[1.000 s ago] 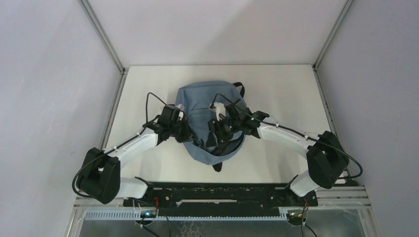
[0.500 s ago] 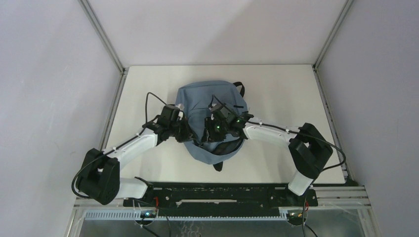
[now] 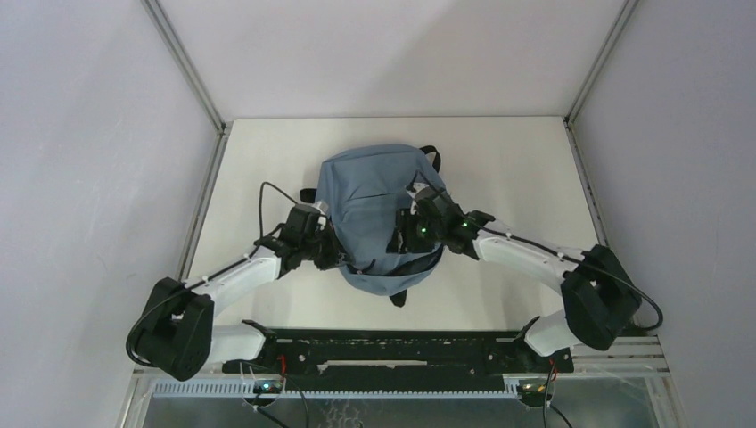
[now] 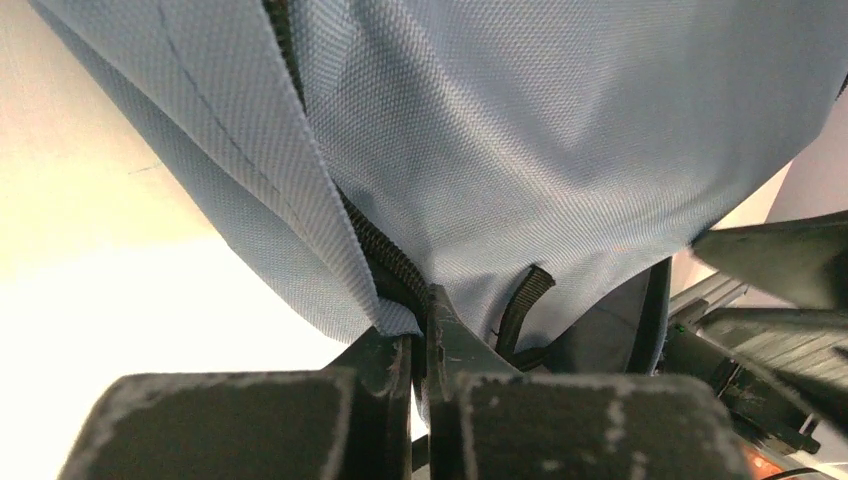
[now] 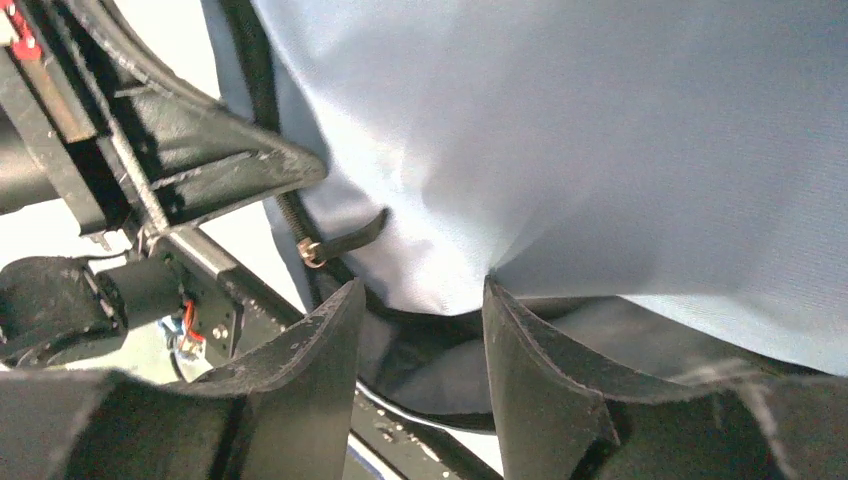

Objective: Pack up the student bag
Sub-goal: Zip the student bag at the center of the board.

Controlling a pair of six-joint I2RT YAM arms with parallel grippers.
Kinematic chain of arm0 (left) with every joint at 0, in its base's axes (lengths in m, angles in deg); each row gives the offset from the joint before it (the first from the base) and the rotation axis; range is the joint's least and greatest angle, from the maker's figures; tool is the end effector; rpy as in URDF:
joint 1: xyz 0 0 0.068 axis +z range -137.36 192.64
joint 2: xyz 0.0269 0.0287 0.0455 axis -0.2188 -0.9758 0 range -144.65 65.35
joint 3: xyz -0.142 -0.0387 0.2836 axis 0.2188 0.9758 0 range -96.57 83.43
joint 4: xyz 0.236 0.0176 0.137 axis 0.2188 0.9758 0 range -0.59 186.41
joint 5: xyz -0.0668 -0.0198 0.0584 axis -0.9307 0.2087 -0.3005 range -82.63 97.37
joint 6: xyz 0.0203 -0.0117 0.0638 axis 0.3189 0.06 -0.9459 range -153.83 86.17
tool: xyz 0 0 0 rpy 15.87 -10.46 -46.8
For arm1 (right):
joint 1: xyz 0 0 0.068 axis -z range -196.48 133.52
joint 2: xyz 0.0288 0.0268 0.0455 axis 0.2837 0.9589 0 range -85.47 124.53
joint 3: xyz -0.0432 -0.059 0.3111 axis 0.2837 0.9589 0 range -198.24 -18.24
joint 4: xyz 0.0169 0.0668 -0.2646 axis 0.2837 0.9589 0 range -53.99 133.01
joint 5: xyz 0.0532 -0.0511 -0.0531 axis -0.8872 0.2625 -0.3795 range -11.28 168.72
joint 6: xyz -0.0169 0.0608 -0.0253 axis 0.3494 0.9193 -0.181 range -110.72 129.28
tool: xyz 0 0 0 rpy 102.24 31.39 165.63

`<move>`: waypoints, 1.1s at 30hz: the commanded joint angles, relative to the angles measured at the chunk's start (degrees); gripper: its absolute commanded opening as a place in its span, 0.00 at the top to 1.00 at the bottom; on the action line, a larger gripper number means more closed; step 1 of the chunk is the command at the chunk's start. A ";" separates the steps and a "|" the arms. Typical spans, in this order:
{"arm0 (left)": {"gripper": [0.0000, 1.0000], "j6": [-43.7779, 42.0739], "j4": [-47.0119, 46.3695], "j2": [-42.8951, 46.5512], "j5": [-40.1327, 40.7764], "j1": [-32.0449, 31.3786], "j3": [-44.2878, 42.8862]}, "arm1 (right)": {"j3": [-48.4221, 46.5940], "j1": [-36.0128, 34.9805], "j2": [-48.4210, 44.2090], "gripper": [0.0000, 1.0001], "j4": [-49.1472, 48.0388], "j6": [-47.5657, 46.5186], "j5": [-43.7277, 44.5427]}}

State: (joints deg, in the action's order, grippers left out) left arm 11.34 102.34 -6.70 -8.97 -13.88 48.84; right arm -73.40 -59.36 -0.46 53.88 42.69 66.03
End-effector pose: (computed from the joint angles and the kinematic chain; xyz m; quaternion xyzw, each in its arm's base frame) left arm 0.2128 -0.1234 0.2038 -0.1035 0.9268 -0.3048 0.1936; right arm 0.2350 0.2345 0.2540 -0.1162 0.9205 0.3024 0.2183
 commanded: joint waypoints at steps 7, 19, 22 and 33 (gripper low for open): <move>1.00 1.87 -5.24 -3.12 -2.82 -1.42 -0.84 | 4.37 10.33 4.02 0.44 -6.08 -2.38 4.23; 1.00 -1.99 -4.85 -11.44 0.18 -0.08 -16.02 | -14.59 18.75 14.32 0.43 -3.75 -7.24 1.45; 1.00 -2.02 -5.05 -11.83 -1.03 -0.11 -17.88 | -14.57 16.79 8.37 0.42 -0.35 -8.86 -0.03; 1.00 -1.44 -8.49 -17.50 -4.04 -1.92 -13.47 | 1.16 5.40 1.61 0.46 -1.73 -6.46 -5.18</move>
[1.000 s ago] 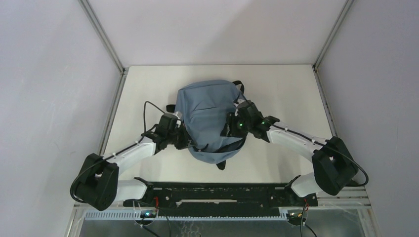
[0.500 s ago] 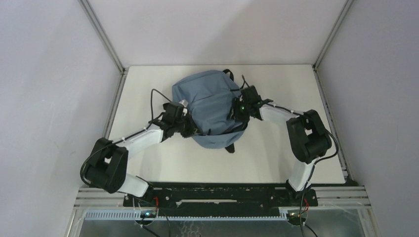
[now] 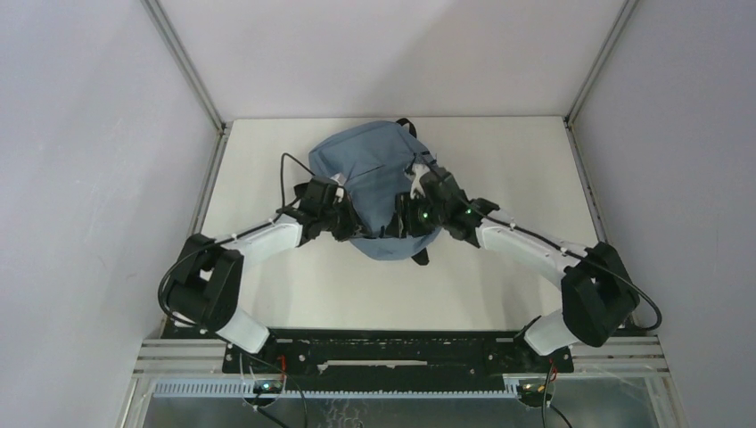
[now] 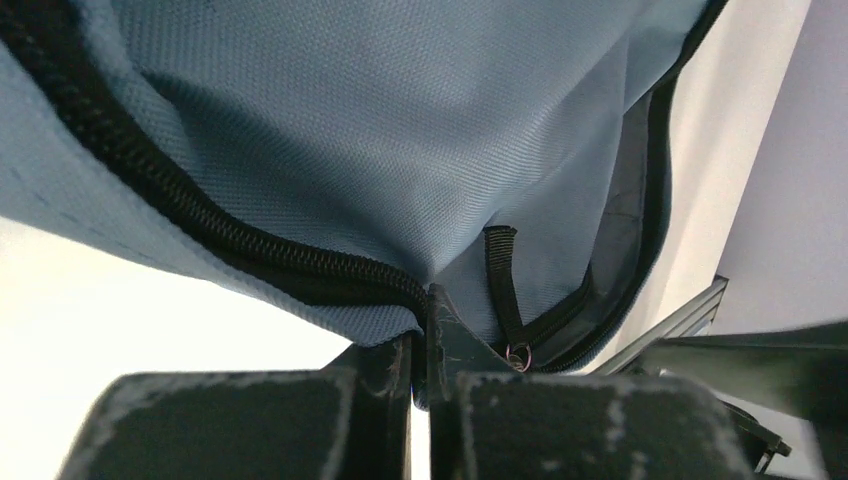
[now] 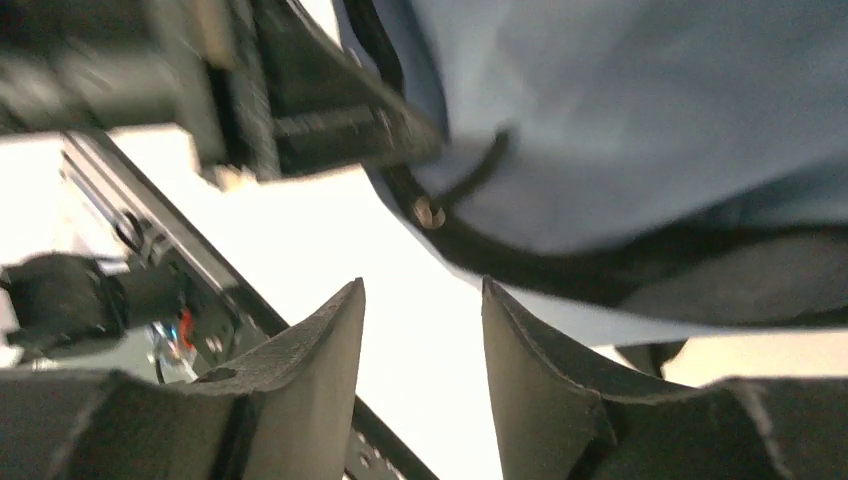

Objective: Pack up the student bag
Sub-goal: Zip the student bag at the center of the board.

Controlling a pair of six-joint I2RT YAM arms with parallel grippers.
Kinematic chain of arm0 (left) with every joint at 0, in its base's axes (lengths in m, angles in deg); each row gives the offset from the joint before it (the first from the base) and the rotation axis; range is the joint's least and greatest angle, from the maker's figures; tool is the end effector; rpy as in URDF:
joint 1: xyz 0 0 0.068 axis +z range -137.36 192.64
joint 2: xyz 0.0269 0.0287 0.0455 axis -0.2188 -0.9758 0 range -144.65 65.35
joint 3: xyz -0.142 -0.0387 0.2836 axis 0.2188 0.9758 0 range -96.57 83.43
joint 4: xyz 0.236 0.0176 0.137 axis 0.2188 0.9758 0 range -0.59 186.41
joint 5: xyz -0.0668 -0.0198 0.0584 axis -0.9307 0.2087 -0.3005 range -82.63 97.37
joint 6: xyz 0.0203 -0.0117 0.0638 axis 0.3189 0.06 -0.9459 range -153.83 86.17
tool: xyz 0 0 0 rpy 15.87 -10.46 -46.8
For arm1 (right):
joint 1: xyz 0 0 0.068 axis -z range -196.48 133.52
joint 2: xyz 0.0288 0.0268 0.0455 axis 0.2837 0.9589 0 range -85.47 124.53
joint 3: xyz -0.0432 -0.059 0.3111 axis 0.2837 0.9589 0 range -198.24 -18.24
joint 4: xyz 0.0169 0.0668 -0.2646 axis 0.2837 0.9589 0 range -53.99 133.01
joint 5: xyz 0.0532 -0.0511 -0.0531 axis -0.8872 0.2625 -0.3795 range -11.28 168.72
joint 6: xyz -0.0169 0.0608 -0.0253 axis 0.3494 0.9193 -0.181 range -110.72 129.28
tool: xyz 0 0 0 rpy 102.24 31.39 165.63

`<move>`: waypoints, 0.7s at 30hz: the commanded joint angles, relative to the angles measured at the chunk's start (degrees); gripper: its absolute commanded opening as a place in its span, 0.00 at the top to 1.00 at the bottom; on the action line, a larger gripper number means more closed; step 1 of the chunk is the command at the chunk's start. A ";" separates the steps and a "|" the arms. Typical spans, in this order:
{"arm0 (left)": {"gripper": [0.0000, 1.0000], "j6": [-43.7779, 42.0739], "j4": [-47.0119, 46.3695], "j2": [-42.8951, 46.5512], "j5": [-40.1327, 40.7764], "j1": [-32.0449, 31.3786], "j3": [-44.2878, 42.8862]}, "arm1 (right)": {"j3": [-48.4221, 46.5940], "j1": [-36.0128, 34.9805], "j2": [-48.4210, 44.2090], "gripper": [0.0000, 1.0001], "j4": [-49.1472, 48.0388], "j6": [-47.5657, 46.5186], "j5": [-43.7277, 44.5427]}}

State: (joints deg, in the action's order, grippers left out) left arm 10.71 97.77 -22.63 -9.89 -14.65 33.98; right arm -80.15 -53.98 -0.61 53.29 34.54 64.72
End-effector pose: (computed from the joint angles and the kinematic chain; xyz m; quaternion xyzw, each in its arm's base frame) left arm 0.2896 -0.1676 0.2196 -0.0835 0.9174 -0.3261 0.2123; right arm 0.2694 0.2232 0.2971 -0.1469 0.8898 0.3118 0.2991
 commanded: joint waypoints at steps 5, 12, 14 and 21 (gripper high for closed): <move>1.00 0.86 -7.81 -5.56 -4.75 -1.83 4.35 | 14.33 -2.04 4.08 0.54 -5.13 1.48 -6.74; 1.00 1.61 -8.15 -7.27 -5.01 -2.55 4.57 | 13.12 -1.76 0.23 0.65 -4.59 0.34 -7.02; 1.00 1.61 -8.10 -7.03 -4.81 -2.58 4.83 | 11.95 -1.85 -3.33 0.63 -5.42 0.13 -6.07; 1.00 1.59 -8.15 -7.12 -4.86 -2.59 5.31 | 3.38 -1.27 -1.21 0.53 -5.02 1.42 3.11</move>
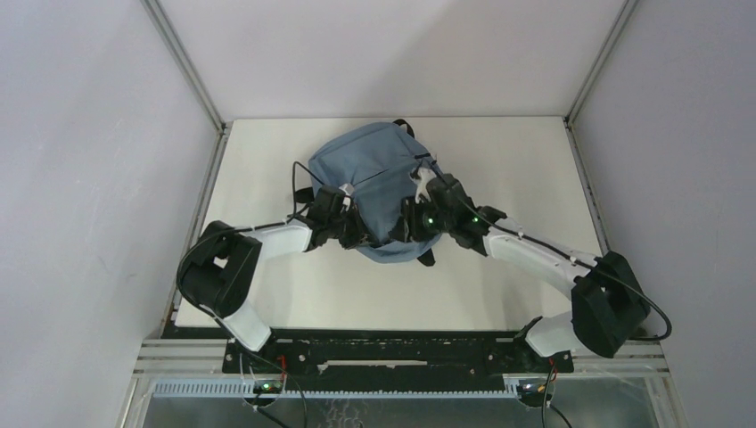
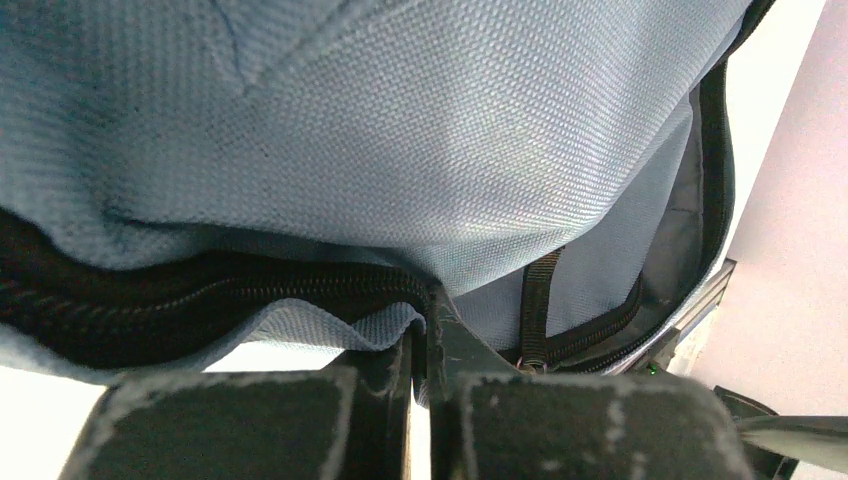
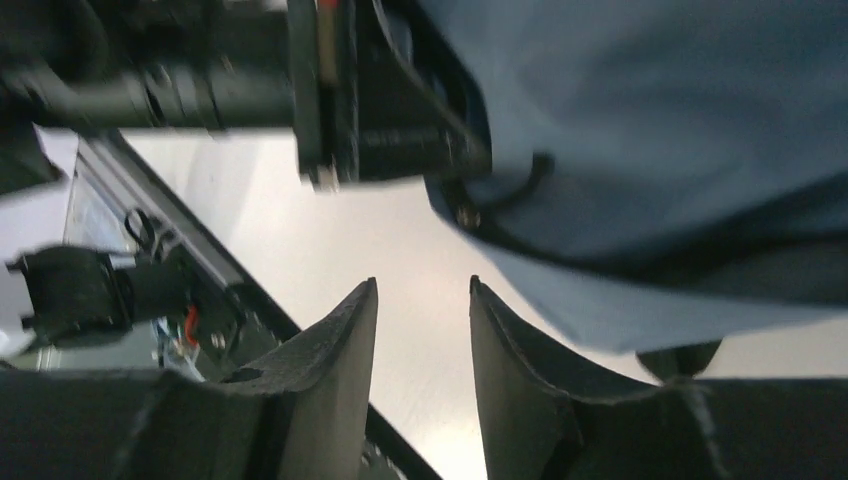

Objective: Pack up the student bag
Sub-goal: Zip the student bag at the center of the board.

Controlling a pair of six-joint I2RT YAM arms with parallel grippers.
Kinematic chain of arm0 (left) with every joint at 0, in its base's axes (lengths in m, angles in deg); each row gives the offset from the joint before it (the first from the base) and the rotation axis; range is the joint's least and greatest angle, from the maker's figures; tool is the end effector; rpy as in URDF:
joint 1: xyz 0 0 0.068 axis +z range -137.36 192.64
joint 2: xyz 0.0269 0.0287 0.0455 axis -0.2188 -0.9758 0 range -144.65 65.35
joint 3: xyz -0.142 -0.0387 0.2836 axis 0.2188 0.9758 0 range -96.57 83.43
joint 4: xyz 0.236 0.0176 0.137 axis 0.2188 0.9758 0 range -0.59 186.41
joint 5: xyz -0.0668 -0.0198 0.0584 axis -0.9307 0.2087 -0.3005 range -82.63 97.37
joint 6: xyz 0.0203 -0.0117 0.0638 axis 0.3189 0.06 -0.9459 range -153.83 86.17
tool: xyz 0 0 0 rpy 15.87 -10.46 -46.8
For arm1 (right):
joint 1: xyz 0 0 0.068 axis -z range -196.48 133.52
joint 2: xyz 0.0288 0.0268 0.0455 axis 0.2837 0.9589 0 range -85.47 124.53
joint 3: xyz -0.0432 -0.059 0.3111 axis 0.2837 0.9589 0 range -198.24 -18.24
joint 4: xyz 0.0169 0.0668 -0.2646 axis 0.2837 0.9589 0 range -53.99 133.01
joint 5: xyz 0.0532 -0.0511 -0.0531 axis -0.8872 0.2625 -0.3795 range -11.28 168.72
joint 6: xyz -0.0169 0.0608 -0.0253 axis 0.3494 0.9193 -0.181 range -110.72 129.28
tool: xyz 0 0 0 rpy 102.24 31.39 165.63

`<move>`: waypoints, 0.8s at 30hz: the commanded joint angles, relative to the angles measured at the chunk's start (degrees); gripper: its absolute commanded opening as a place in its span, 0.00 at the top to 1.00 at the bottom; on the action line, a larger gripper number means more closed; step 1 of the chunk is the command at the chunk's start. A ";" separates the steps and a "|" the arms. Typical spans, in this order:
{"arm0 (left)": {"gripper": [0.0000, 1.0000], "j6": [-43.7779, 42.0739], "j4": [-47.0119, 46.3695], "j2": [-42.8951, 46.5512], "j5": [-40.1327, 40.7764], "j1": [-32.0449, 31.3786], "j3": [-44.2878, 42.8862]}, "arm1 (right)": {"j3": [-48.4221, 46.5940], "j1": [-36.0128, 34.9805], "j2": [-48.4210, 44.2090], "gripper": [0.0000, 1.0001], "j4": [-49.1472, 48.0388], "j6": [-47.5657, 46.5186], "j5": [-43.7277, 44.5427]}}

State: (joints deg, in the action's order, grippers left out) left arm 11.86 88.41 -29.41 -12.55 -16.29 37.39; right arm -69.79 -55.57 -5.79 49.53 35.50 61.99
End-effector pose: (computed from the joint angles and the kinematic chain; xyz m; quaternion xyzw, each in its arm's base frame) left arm 0.2932 -0.1833 0.1776 -0.0722 0.9179 -0.3436 0.1847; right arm 0.2338 0.2101 0.2680 -0.1603 0.8902 0.3303 0.2696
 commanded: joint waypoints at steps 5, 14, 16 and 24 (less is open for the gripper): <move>1.00 0.21 1.26 0.42 -2.23 -0.96 2.31 | -12.42 0.27 12.77 0.49 2.71 0.99 5.33; 1.00 0.01 1.25 0.29 -2.45 -0.96 2.16 | -13.21 -1.22 18.30 0.45 2.85 0.76 4.50; 1.00 0.01 1.21 0.21 -2.61 -0.96 2.06 | -13.32 -1.54 19.18 0.45 2.24 0.81 3.94; 1.00 -0.14 1.21 0.86 -2.51 -0.96 2.19 | -16.04 -2.57 21.97 0.71 3.52 1.05 4.62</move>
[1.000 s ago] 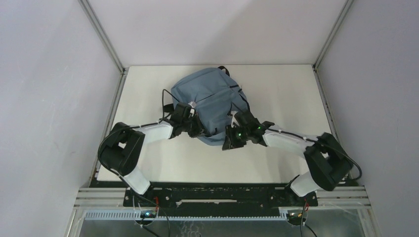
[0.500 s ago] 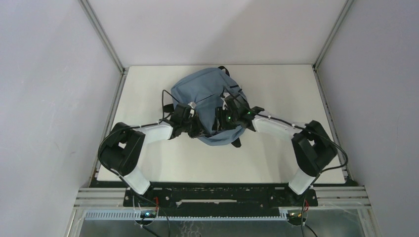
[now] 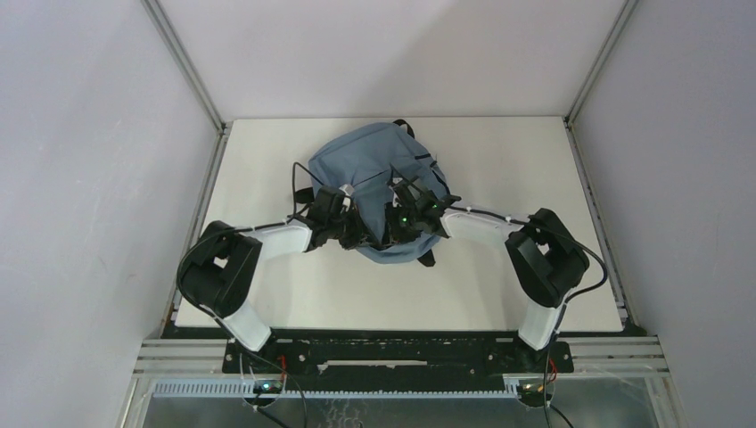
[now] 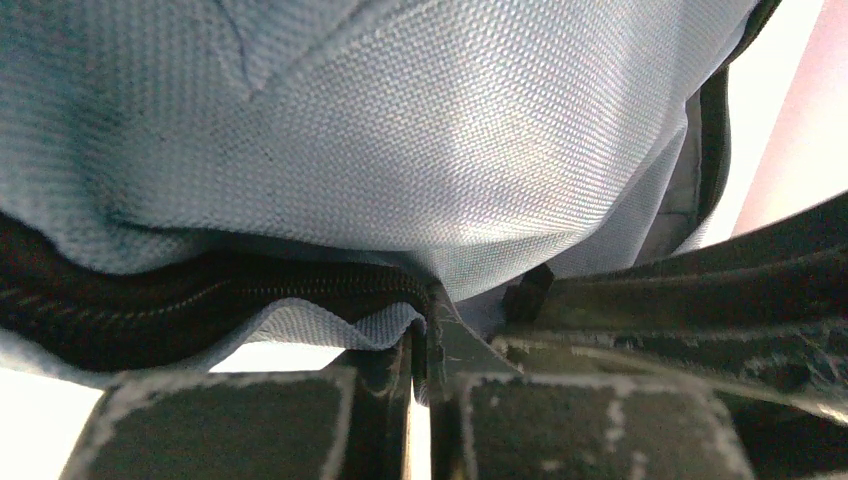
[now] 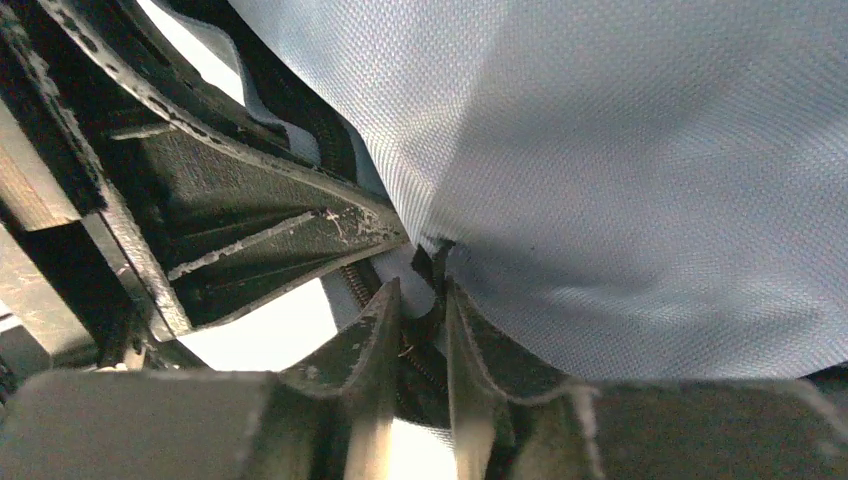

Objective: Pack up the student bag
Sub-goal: Zip the student bag at the center of the board.

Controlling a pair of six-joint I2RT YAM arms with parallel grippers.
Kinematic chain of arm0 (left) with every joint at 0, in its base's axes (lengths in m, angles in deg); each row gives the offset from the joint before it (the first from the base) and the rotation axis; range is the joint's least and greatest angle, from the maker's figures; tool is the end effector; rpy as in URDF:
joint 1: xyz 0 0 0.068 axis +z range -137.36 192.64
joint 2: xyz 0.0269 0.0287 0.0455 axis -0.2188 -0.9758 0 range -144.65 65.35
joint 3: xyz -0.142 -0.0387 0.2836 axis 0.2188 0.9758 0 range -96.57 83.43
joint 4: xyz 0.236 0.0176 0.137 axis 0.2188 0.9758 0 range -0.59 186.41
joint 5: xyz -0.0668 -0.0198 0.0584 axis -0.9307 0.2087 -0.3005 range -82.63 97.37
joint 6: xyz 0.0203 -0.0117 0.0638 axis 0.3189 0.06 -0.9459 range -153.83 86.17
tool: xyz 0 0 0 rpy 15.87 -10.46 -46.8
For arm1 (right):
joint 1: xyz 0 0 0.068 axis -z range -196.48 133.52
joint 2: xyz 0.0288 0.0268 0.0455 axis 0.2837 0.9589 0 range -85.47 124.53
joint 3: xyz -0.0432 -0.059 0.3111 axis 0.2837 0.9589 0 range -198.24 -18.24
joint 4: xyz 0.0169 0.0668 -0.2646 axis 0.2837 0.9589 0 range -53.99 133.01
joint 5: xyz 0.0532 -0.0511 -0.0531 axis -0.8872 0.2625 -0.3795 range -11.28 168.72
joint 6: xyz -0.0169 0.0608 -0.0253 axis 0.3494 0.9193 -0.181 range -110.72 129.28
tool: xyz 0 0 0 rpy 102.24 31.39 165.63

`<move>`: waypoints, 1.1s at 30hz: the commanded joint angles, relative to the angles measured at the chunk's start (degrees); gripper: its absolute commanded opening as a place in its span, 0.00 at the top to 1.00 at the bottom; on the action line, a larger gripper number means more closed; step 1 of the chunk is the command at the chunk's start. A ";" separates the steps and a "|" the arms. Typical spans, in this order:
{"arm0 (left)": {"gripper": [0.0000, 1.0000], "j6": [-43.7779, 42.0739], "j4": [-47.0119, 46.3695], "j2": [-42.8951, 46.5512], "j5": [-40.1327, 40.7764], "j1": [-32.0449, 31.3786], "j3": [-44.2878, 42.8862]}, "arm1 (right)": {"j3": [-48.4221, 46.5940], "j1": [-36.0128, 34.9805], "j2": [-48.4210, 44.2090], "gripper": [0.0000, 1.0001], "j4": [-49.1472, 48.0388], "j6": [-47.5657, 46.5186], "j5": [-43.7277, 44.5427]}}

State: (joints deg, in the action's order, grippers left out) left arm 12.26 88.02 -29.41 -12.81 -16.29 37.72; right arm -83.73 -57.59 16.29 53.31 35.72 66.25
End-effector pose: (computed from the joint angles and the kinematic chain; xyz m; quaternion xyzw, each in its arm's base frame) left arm 0.2924 -0.1831 0.1765 -0.0745 0.9173 -0.3461 0.1826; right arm 0.2955 0.2734 0.2125 -0.1542 0.9322 0.2585 0.2010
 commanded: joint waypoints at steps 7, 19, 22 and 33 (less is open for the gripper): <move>1.00 -0.87 2.58 2.09 -1.97 -0.96 1.52 | -1.03 0.42 -6.15 1.00 3.21 0.73 4.28; 1.00 -4.39 12.73 14.30 1.84 0.63 0.34 | 10.51 4.77 -23.62 1.00 3.94 2.65 10.19; 1.00 -5.96 16.47 17.74 3.00 1.26 -1.43 | 11.46 4.98 -25.65 1.00 3.28 3.24 11.05; 1.00 -10.40 25.38 24.52 6.69 8.10 -1.61 | 14.01 14.34 -22.14 1.00 -2.45 4.51 9.61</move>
State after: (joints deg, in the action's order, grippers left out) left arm 5.85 108.83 -8.43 -8.88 -12.53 37.50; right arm -70.45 -47.66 -7.10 54.62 39.89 73.53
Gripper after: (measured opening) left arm 0.027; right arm 0.006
